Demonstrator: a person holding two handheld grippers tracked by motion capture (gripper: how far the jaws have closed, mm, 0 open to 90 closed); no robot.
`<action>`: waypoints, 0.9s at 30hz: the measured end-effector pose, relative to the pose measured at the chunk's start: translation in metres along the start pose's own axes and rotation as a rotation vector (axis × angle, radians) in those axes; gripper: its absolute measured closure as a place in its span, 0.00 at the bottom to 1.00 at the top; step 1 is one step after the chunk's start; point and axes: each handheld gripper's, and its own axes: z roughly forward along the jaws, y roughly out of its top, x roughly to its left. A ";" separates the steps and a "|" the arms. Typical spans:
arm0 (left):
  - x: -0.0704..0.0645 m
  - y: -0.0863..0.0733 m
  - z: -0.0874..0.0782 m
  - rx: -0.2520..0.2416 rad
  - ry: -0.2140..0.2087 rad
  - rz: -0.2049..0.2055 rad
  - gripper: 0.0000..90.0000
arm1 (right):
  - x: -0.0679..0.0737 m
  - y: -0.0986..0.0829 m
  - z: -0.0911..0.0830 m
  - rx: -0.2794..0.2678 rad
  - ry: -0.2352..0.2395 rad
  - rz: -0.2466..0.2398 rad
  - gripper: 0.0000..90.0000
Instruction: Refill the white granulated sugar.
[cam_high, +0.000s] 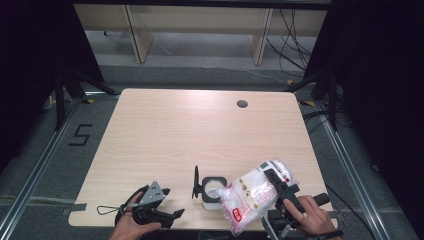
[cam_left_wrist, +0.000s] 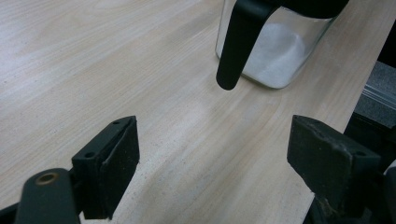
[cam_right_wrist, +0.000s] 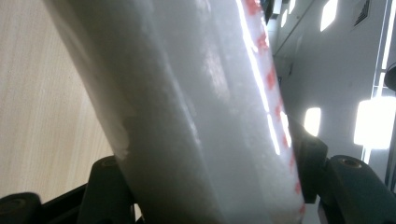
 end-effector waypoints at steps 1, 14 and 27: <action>0.000 0.000 0.000 0.000 -0.001 0.001 0.18 | 0.000 0.000 0.000 0.004 0.002 0.000 0.47; 0.000 0.000 0.001 0.006 -0.013 -0.002 0.18 | 0.001 -0.006 0.000 0.028 0.003 0.014 0.47; 0.000 0.000 0.000 0.000 -0.002 0.001 0.18 | -0.001 -0.003 0.000 0.003 -0.012 0.002 0.47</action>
